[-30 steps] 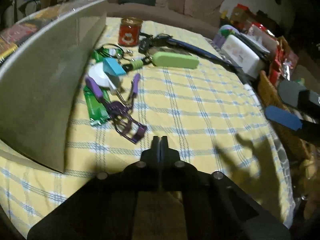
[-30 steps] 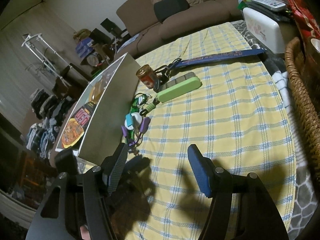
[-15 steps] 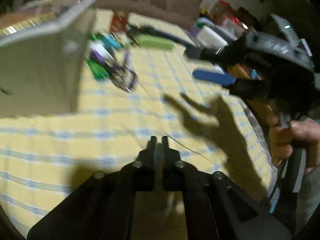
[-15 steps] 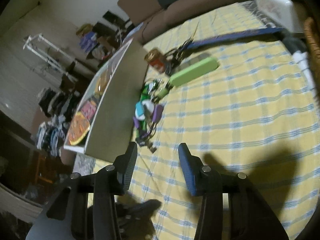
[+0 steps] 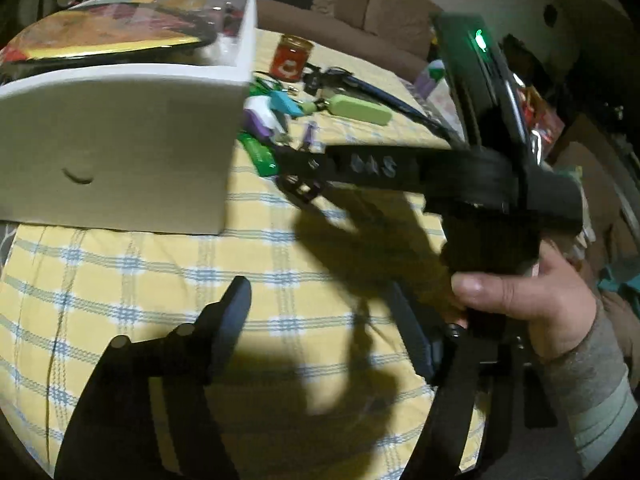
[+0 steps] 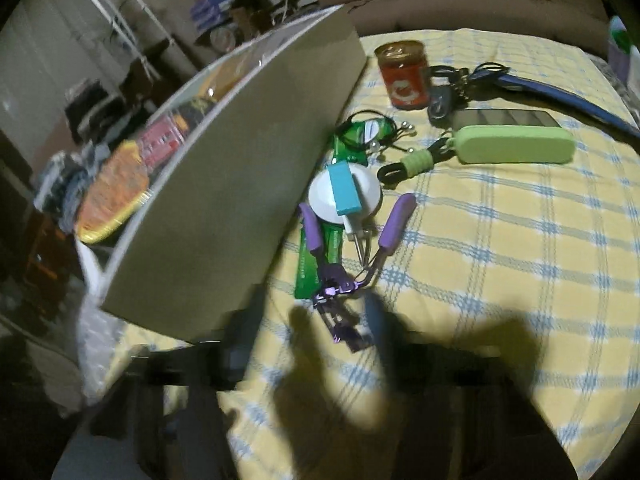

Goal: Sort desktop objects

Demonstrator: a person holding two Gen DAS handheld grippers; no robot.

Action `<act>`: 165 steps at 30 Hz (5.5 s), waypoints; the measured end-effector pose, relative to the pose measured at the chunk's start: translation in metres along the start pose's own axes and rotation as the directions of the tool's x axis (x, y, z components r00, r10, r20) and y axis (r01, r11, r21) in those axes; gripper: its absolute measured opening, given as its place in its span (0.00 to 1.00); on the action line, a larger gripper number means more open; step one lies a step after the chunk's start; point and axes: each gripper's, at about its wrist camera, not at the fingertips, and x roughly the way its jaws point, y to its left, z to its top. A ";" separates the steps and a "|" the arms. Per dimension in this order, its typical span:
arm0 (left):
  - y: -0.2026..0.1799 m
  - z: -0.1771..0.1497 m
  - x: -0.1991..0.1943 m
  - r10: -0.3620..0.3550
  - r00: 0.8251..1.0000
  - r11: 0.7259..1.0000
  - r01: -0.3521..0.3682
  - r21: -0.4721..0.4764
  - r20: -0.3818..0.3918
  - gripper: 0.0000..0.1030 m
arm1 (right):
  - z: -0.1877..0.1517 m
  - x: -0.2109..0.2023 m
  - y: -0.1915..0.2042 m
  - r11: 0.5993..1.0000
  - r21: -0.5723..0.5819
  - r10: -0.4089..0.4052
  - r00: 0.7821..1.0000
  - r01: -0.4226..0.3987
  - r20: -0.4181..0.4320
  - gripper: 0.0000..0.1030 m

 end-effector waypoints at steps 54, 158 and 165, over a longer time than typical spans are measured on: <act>0.182 0.125 -0.135 -0.497 0.778 0.714 0.619 -0.329 0.384 0.09 | 0.061 -0.082 0.227 0.888 -0.446 0.168 0.982 -0.112 0.088 0.11; -0.101 0.127 0.071 0.109 0.993 0.966 -0.092 0.243 -0.055 1.00 | -0.045 -0.166 -0.080 0.940 0.169 -0.323 0.930 0.295 0.174 0.98; -0.078 0.075 0.081 0.163 0.986 0.971 -0.156 0.180 -0.025 1.00 | -0.057 -0.122 -0.105 0.912 0.159 -0.394 0.915 0.378 0.083 0.98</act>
